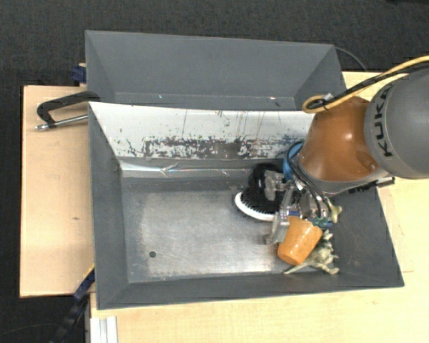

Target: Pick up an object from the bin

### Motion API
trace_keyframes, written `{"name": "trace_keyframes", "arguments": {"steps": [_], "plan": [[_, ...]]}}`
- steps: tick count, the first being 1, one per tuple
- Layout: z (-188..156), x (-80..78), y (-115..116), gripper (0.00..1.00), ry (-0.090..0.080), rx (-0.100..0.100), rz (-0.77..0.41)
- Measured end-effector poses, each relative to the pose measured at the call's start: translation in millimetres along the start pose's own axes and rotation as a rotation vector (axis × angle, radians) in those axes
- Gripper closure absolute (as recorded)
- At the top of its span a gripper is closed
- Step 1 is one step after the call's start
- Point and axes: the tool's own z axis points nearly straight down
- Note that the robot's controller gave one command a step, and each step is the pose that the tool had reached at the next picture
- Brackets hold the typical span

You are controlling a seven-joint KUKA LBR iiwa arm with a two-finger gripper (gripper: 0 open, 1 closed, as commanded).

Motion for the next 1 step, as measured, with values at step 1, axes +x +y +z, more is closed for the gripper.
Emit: {"name": "trace_keyframes", "arguments": {"steps": [1], "plan": [[-1.9, 1.4, 2.3, 1.00, 0.004, 0.000, -0.003]]}}
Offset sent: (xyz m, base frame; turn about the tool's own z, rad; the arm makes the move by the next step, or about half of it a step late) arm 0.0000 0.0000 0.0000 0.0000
